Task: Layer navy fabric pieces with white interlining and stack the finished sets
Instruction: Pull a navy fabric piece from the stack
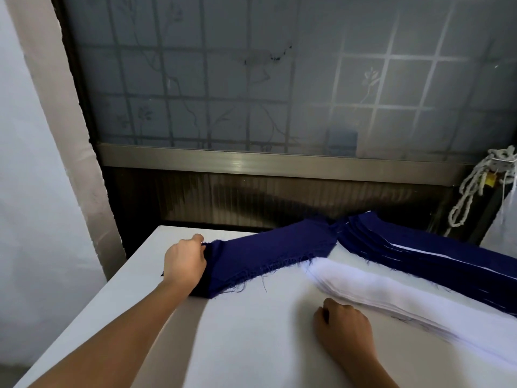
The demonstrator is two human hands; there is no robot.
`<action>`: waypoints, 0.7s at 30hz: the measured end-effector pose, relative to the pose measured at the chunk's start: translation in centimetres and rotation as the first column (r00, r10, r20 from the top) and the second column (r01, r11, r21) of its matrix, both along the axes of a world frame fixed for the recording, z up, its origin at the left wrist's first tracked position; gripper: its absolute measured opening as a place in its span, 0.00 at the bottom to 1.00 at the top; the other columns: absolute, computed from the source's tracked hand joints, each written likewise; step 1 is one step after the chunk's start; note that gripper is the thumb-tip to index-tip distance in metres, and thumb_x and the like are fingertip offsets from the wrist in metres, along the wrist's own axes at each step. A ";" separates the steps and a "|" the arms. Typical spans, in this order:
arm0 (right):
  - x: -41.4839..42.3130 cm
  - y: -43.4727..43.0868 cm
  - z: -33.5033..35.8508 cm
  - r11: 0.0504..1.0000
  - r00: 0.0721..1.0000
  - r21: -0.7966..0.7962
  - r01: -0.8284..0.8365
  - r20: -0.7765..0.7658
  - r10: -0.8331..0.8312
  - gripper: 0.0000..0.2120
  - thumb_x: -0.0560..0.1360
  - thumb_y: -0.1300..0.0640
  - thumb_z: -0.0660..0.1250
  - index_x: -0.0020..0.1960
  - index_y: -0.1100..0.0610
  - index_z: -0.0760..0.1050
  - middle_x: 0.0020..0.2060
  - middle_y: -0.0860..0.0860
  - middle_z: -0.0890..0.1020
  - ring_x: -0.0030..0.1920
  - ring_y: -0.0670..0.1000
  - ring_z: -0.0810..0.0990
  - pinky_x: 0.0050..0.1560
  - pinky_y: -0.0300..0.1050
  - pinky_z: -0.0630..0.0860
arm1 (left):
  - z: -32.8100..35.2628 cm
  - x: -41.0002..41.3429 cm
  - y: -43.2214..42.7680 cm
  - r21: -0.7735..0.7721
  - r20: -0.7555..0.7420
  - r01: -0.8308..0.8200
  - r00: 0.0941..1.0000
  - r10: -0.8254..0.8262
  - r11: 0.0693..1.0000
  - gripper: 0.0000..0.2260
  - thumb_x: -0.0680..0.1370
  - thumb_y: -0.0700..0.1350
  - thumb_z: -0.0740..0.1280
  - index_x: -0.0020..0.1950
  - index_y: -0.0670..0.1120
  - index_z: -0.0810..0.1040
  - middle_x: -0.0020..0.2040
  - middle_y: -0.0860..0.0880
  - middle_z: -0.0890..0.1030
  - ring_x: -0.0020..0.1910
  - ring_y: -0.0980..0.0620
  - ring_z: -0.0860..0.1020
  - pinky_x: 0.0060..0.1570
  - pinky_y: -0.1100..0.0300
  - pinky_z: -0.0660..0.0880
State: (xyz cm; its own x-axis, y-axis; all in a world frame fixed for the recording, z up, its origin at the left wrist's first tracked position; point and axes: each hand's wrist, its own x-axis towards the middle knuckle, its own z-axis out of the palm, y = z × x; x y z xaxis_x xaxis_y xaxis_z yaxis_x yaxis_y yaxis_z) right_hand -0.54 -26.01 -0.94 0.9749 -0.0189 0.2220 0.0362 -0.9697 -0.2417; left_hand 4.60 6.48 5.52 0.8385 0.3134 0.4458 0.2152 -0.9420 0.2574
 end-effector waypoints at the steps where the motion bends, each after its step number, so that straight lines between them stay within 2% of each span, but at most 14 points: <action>1: 0.0 0.0 0.0 1.000 1.000 -0.001 0.000 0.000 0.000 0.15 0.76 0.47 0.54 0.34 0.53 0.61 0.29 0.49 0.71 0.34 0.53 0.70 0.37 0.46 0.69 | 0.2 0.1 0.0 0.099 -0.058 0.007 0.998 -0.002 0.995 0.10 0.81 0.43 0.60 0.60 0.47 0.77 0.46 0.46 0.84 0.44 0.43 0.81 0.41 0.53 0.75; 4: 0.0 0.0 -0.1 1.000 1.000 -0.012 0.005 0.005 -0.005 0.15 0.76 0.46 0.54 0.34 0.53 0.61 0.28 0.49 0.69 0.34 0.54 0.69 0.36 0.46 0.67 | 0.5 0.2 0.0 0.333 -0.147 0.027 0.989 0.024 0.943 0.10 0.79 0.40 0.58 0.58 0.50 0.74 0.44 0.49 0.84 0.41 0.46 0.81 0.37 0.57 0.65; 6: 0.0 0.0 -0.1 1.000 1.000 -0.020 0.008 0.005 -0.008 0.15 0.76 0.46 0.54 0.34 0.54 0.62 0.27 0.49 0.67 0.34 0.54 0.68 0.36 0.46 0.66 | 0.5 -0.1 0.1 0.405 -0.156 0.032 0.987 0.034 0.914 0.10 0.78 0.40 0.58 0.56 0.50 0.74 0.42 0.50 0.84 0.40 0.47 0.80 0.39 0.57 0.64; 8: 0.0 0.0 -0.1 1.000 1.000 -0.026 0.009 0.000 -0.009 0.15 0.76 0.47 0.54 0.35 0.53 0.62 0.27 0.48 0.67 0.34 0.54 0.68 0.36 0.46 0.66 | 0.4 -0.4 0.6 0.440 -0.095 0.030 0.995 0.013 0.897 0.10 0.78 0.40 0.60 0.55 0.51 0.77 0.46 0.51 0.84 0.43 0.48 0.81 0.46 0.57 0.69; 10: 0.1 0.0 -0.1 1.000 1.000 -0.022 0.007 0.000 -0.007 0.15 0.76 0.47 0.54 0.34 0.53 0.61 0.27 0.48 0.67 0.33 0.54 0.68 0.36 0.46 0.66 | 0.1 -0.6 1.4 0.503 0.007 0.057 0.998 -0.070 0.862 0.08 0.75 0.39 0.68 0.52 0.48 0.84 0.58 0.45 0.84 0.54 0.44 0.81 0.56 0.51 0.71; 12: 0.0 0.0 -0.1 1.000 1.000 -0.020 0.007 0.003 -0.007 0.15 0.76 0.47 0.55 0.34 0.53 0.61 0.27 0.49 0.67 0.33 0.54 0.68 0.35 0.46 0.66 | -0.1 -0.8 1.7 0.575 0.101 0.116 0.972 -0.211 0.810 0.08 0.68 0.36 0.76 0.45 0.43 0.86 0.60 0.40 0.82 0.54 0.38 0.79 0.53 0.45 0.73; 14: 0.0 0.0 -0.2 1.000 1.000 -0.026 0.007 0.005 -0.007 0.15 0.76 0.47 0.55 0.34 0.53 0.61 0.27 0.49 0.67 0.33 0.54 0.68 0.35 0.46 0.65 | -0.4 -0.8 1.6 0.636 0.180 0.164 0.919 -0.351 0.754 0.06 0.67 0.35 0.77 0.42 0.42 0.86 0.51 0.41 0.83 0.47 0.39 0.77 0.46 0.47 0.73; 15: 0.0 0.1 -0.1 1.000 1.000 -0.030 0.010 0.004 -0.009 0.15 0.75 0.47 0.55 0.34 0.54 0.61 0.27 0.49 0.67 0.33 0.54 0.68 0.35 0.46 0.65 | -0.5 -0.9 1.2 0.647 0.214 0.191 0.884 -0.416 0.738 0.01 0.71 0.37 0.74 0.41 0.42 0.85 0.45 0.43 0.82 0.43 0.41 0.76 0.42 0.48 0.72; 18: 0.1 0.1 -0.1 0.999 1.000 -0.032 0.013 0.000 -0.013 0.15 0.75 0.48 0.55 0.33 0.54 0.61 0.27 0.49 0.68 0.33 0.54 0.69 0.34 0.46 0.65 | -0.7 -1.7 -1.0 0.538 0.283 0.297 0.818 -0.501 0.789 0.14 0.79 0.46 0.62 0.35 0.43 0.79 0.33 0.47 0.78 0.34 0.44 0.75 0.35 0.51 0.72; 21: 0.0 -0.1 -0.2 1.000 1.000 -0.025 0.007 -0.002 -0.007 0.14 0.75 0.48 0.54 0.33 0.53 0.61 0.27 0.49 0.69 0.32 0.54 0.69 0.35 0.46 0.68 | -1.7 -3.6 -4.1 0.349 0.316 0.397 0.803 -0.505 0.849 0.15 0.79 0.51 0.61 0.36 0.45 0.74 0.30 0.50 0.75 0.29 0.48 0.73 0.31 0.56 0.71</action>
State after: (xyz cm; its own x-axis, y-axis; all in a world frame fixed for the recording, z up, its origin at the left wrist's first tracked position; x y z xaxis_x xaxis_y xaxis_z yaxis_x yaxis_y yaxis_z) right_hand -0.52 -26.07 -1.10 0.9752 -0.0202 0.2205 0.0290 -0.9757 -0.2174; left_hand 0.98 2.41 3.78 0.5995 -0.2264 0.7677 -0.3157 -0.9483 -0.0331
